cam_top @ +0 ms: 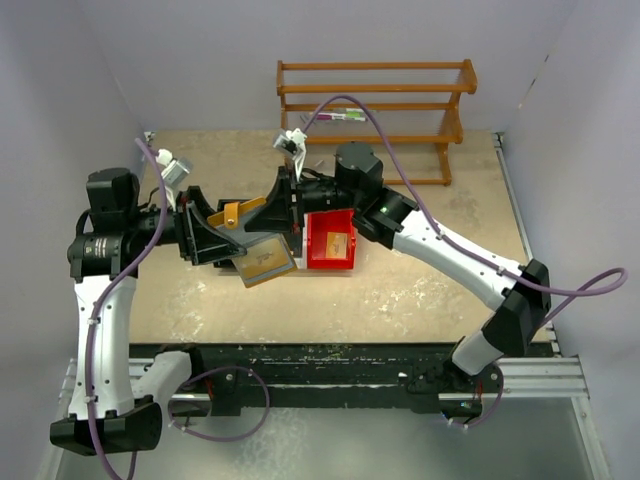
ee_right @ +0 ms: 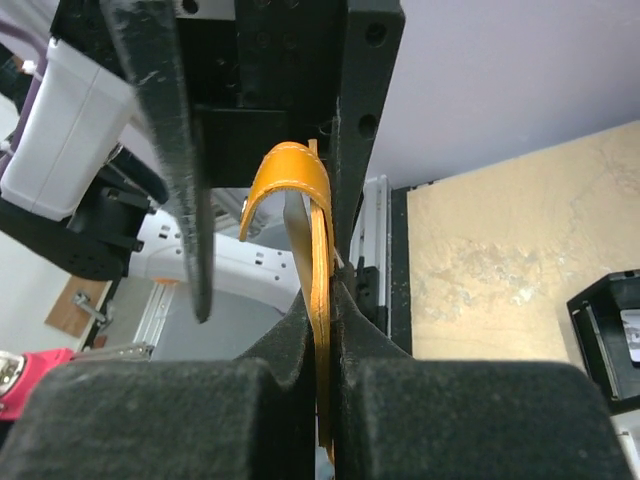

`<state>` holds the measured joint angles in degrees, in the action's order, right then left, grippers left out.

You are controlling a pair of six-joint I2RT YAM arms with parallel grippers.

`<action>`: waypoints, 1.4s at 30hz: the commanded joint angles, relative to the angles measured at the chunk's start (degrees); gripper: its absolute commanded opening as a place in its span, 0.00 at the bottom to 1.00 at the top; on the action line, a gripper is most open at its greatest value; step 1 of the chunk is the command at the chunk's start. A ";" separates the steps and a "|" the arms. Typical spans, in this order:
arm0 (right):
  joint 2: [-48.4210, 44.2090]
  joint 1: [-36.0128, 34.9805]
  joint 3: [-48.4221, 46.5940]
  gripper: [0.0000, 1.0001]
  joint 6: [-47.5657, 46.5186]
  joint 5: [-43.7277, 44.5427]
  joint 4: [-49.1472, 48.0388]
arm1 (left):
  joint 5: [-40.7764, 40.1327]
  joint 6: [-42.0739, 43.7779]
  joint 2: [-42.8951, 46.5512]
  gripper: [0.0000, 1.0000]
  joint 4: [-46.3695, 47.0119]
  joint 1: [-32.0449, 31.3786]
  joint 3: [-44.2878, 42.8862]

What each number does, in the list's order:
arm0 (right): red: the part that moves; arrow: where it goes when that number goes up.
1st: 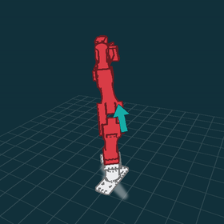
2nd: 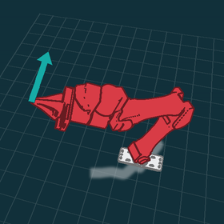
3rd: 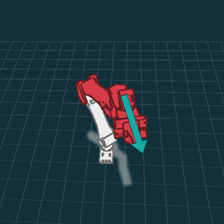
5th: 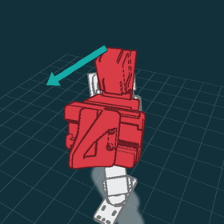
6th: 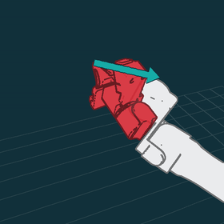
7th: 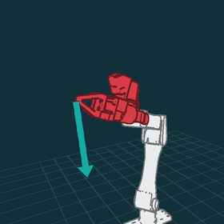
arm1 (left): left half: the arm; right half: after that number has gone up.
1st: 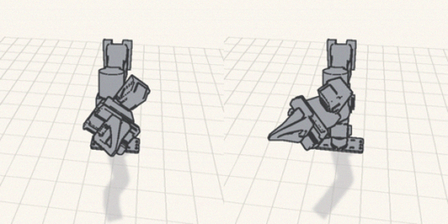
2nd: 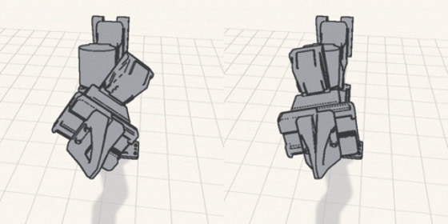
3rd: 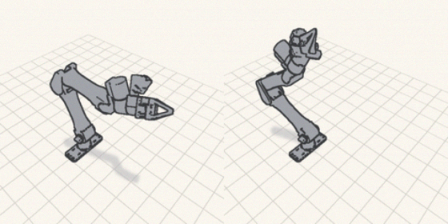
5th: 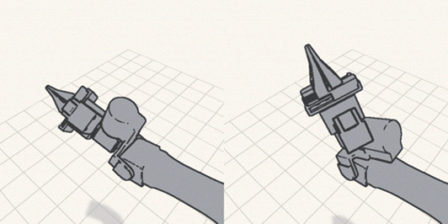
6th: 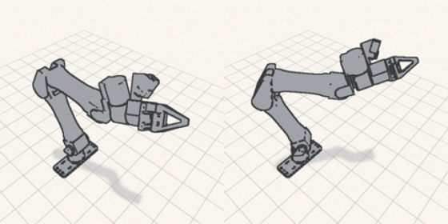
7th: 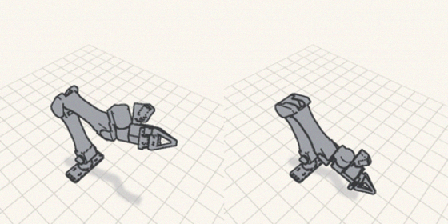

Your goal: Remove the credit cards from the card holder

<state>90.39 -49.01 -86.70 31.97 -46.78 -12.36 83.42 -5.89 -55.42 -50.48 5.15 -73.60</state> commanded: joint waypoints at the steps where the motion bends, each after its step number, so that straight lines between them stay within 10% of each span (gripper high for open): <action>1: -1.74 0.73 -0.01 0.00 4.02 4.96 -7.35 | 1.08 3.26 1.12 0.63 -2.26 -0.23 -1.75; 10: -6.41 0.06 15.83 0.00 25.49 26.25 -38.19 | -1.60 -1.28 3.45 0.82 2.68 -0.23 2.31; 18: -6.74 -2.16 17.49 0.00 27.83 36.48 -44.47 | -5.16 -10.95 5.82 0.84 11.48 -0.23 6.84; 26: -6.81 -3.80 20.69 0.00 27.35 41.94 -47.03 | -4.69 -26.91 5.60 0.37 26.55 0.24 9.64; 33: -7.13 -4.22 24.86 0.00 28.07 43.07 -50.00 | -2.77 -34.21 4.71 0.32 33.20 0.82 12.15; 37: -7.51 -4.24 25.87 0.00 28.11 43.77 -50.47 | -2.12 -34.59 4.70 0.62 33.43 0.92 13.22; 42: -7.16 -4.31 25.88 0.00 28.75 43.45 -51.27 | -3.90 -35.70 4.98 0.66 34.20 1.15 14.63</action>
<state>85.80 -52.97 -60.38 59.59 -4.08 -57.71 79.94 -39.42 -50.98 -20.25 5.69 -59.55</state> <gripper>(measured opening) 0.019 0.662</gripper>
